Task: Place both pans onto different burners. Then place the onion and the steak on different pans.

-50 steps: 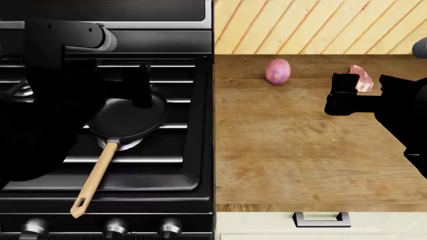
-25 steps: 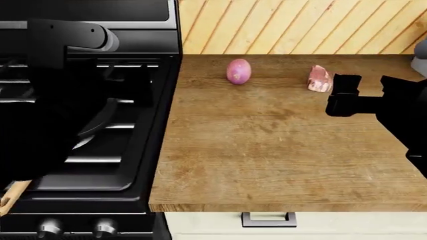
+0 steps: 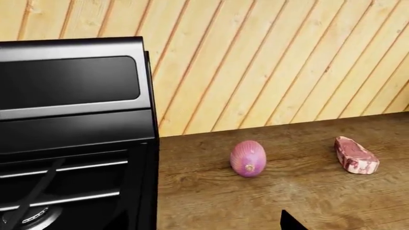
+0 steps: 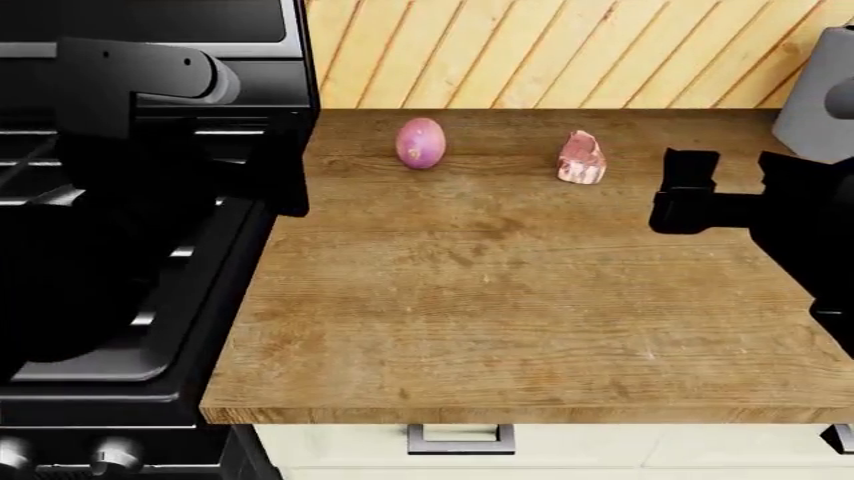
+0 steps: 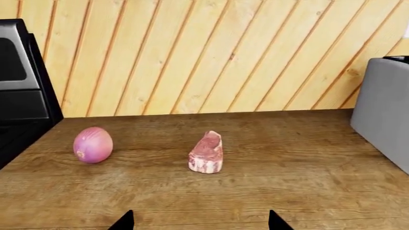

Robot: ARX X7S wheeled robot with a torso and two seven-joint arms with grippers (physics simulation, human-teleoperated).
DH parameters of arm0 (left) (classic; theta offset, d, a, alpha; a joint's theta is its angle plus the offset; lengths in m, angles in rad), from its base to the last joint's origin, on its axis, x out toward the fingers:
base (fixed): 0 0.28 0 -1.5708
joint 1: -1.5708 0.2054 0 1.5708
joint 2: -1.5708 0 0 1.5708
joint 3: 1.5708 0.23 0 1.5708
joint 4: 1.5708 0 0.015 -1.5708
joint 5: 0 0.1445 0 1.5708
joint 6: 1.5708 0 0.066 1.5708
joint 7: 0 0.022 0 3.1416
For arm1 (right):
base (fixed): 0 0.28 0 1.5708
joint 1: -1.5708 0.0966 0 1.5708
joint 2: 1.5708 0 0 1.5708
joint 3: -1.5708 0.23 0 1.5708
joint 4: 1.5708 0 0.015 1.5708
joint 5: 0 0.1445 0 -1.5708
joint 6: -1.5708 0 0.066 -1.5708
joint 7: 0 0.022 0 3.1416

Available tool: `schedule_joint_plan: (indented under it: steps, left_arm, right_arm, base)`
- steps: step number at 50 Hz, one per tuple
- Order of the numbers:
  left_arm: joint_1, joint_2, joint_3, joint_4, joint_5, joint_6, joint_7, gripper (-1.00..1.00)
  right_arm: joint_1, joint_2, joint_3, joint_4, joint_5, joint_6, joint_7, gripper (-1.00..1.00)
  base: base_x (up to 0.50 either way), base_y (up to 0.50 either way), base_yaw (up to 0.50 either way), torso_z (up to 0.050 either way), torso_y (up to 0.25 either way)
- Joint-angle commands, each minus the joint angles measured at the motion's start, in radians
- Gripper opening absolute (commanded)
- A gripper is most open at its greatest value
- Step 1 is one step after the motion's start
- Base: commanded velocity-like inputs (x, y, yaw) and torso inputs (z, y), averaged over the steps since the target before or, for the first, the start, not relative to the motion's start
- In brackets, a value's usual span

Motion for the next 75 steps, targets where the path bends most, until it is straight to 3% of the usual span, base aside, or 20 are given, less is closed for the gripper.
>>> schedule_joint_plan:
  steps: [1, 75]
  left_arm:
    - [0.0, -0.002, 0.001, -0.001, 0.003, 0.003, 0.003, 1.0]
    - [-0.008, 0.0, 0.021, -0.002, 0.015, 0.017, 0.008, 1.0]
  right_arm:
    - [0.005, -0.004, -0.009, 0.0, 0.0, 0.0, -0.004, 1.0]
    - [-0.008, 0.018, -0.018, -0.009, 0.002, -0.015, 0.0, 1.0]
  base:
    - [0.0, 0.0, 0.0, 0.0, 0.0]
    - [0.16, -0.01, 0.0, 0.0, 0.0]
